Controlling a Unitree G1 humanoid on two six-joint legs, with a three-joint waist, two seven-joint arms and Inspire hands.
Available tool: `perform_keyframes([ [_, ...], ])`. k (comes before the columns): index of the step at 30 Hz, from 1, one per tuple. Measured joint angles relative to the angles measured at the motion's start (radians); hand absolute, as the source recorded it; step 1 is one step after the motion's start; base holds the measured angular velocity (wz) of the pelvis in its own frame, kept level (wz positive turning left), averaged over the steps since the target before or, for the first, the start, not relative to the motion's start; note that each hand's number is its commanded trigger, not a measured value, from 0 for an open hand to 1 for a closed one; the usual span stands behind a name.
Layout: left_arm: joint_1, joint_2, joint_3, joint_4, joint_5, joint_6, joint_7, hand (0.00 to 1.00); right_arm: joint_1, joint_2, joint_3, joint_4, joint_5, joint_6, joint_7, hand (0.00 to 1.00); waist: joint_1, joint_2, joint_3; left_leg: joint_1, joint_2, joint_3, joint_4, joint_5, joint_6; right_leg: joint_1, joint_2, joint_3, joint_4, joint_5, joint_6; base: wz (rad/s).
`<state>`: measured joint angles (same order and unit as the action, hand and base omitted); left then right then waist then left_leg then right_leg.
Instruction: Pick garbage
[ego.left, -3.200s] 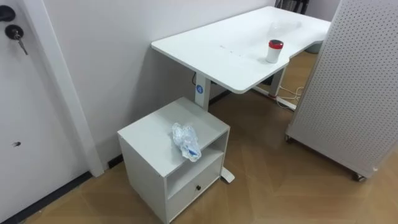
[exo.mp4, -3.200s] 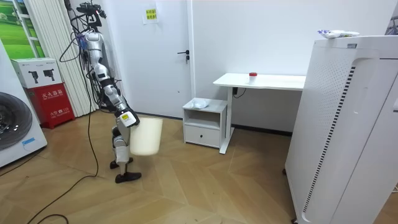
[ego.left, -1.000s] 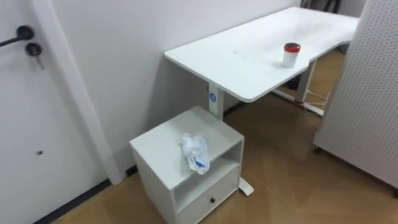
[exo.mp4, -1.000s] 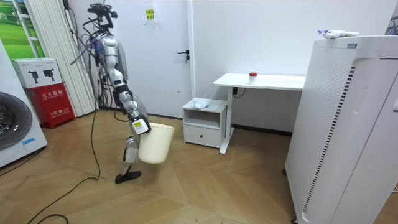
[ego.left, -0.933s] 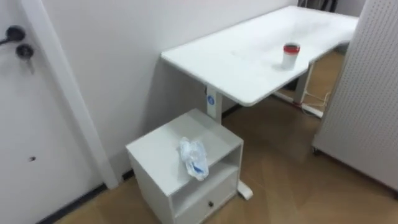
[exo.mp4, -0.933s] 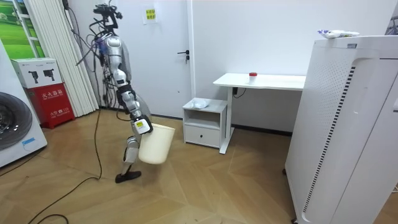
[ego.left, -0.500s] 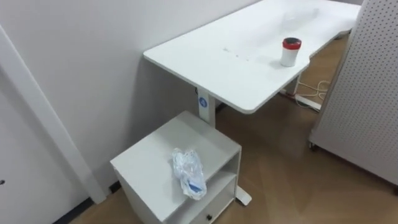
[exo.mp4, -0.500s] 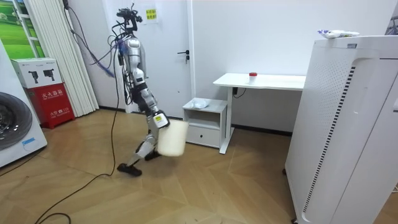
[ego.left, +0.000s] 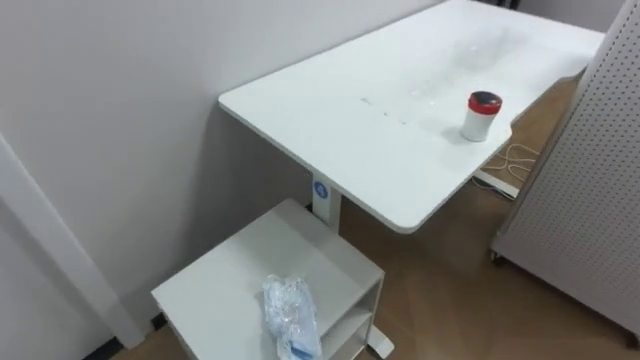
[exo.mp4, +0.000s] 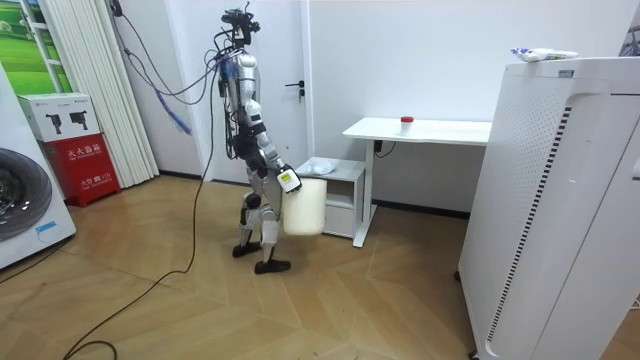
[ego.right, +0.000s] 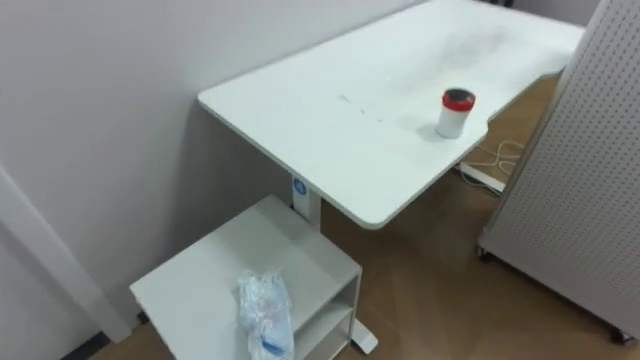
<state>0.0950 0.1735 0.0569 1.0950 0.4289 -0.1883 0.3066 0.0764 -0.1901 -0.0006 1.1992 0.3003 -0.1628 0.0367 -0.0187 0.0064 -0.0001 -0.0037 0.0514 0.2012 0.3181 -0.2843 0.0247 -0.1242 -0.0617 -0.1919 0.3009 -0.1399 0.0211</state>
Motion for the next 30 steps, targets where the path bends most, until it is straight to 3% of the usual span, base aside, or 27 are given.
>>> perform_keyframes([
  [3, -0.009, 0.002, 0.012, -0.026, 0.017, -0.025, 0.023, 0.0, -0.005, 0.0, 0.002, 0.008, -0.001, -0.003, 0.012, 1.0, -0.001, -0.001, 0.0034, 0.019, 0.006, -0.013, -0.022, 0.0, -0.001, 0.012, 0.013, 0.0, -0.012, 0.0, 0.0, -0.08],
  [8, -0.019, 0.018, 0.013, -0.163, 0.041, -0.053, 0.09, 0.0, -0.023, -0.003, 0.011, 0.012, -0.035, -0.012, 0.031, 1.0, -0.006, -0.008, 0.0081, 0.015, 0.004, -0.013, -0.026, 0.001, -0.001, -0.004, 0.012, -0.003, -0.012, 0.0, 0.0, -0.06],
  [14, -0.142, 0.026, -0.02, -0.158, 0.045, -0.078, 0.17, 0.0, -0.1, -0.003, 0.061, 0.056, -0.044, -0.023, 0.042, 1.0, -0.035, -0.001, 0.0156, -0.047, -0.007, -0.012, 0.008, 0.001, -0.001, -0.051, -0.003, 0.0, -0.007, 0.0, 0.0, 0.0],
  [15, -0.191, 0.031, -0.027, -0.137, 0.042, -0.08, 0.176, 0.0, -0.121, -0.003, 0.07, 0.061, -0.045, -0.023, 0.041, 1.0, -0.043, -0.002, 0.0235, -0.105, -0.009, -0.008, 0.079, 0.0, -0.001, -0.07, -0.015, 0.017, -0.008, 0.002, 0.002, 0.27],
  [16, -0.24, 0.037, -0.044, -0.12, 0.034, -0.082, 0.188, 0.0, -0.151, -0.003, 0.088, 0.075, -0.045, -0.022, 0.038, 1.0, -0.055, -0.008, 0.0479, -0.214, -0.002, -0.021, 0.233, -0.007, -0.013, -0.078, -0.032, 0.1, -0.008, 0.007, 0.01, 0.34],
  [17, -0.262, 0.037, -0.053, -0.114, 0.032, -0.087, 0.192, 0.0, -0.161, -0.006, 0.089, 0.088, -0.045, -0.023, 0.035, 1.0, -0.062, -0.001, 0.0481, -0.26, -0.005, -0.042, 0.223, -0.005, -0.016, -0.091, -0.03, 0.128, -0.004, 0.011, 0.017, 0.41],
  [18, -0.316, 0.037, -0.079, -0.111, 0.033, -0.101, 0.195, 0.0, -0.175, -0.014, 0.089, 0.09, -0.043, -0.024, 0.022, 1.0, -0.066, 0.023, 0.0464, -0.337, 0.006, -0.073, 0.127, 0.034, -0.022, -0.142, -0.019, 0.156, 0.033, 0.007, 0.026, 0.11],
  [19, -0.372, 0.049, -0.102, -0.107, 0.033, -0.108, 0.206, 0.0, -0.203, -0.007, 0.093, 0.099, -0.041, -0.016, 0.007, 1.0, -0.046, 0.006, 0.0544, -0.382, 0.008, -0.029, 0.163, 0.066, 0.024, -0.207, -0.027, 0.162, 0.09, -0.021, 0.045, -0.07],
  [21, -0.437, 0.055, -0.124, -0.059, 0.034, -0.12, 0.233, 0.0, -0.243, -0.007, 0.124, 0.101, -0.027, -0.014, -0.001, 1.0, -0.03, 0.004, 0.0554, -0.428, 0.009, 0.005, 0.187, 0.068, 0.035, -0.273, -0.039, 0.144, 0.129, -0.022, 0.047, -0.39],
  [25, -0.517, 0.058, -0.159, -0.02, 0.033, -0.126, 0.253, 0.0, -0.277, -0.01, 0.176, 0.09, -0.016, -0.011, -0.003, 1.0, -0.05, 0.035, 0.072, -0.496, 0.019, 0.006, 0.25, 0.046, 0.051, -0.35, -0.041, 0.132, 0.204, -0.021, 0.046, -0.13],
  [28, -0.536, 0.073, -0.159, -0.019, 0.032, -0.127, 0.279, 0.0, -0.29, -0.02, 0.187, 0.078, 0.021, -0.015, -0.003, 1.0, -0.071, 0.052, 0.0747, -0.538, 0.029, 0.019, 0.293, 0.03, 0.047, -0.407, -0.042, 0.134, 0.256, -0.025, 0.04, -0.2],
  [30, -0.553, 0.084, -0.16, -0.014, 0.032, -0.13, 0.295, 0.0, -0.291, -0.029, 0.199, 0.066, 0.053, -0.016, -0.004, 1.0, -0.078, 0.052, 0.0749, -0.563, 0.037, 0.03, 0.313, 0.029, 0.047, -0.441, -0.044, 0.134, 0.278, -0.03, 0.036, -0.16],
])
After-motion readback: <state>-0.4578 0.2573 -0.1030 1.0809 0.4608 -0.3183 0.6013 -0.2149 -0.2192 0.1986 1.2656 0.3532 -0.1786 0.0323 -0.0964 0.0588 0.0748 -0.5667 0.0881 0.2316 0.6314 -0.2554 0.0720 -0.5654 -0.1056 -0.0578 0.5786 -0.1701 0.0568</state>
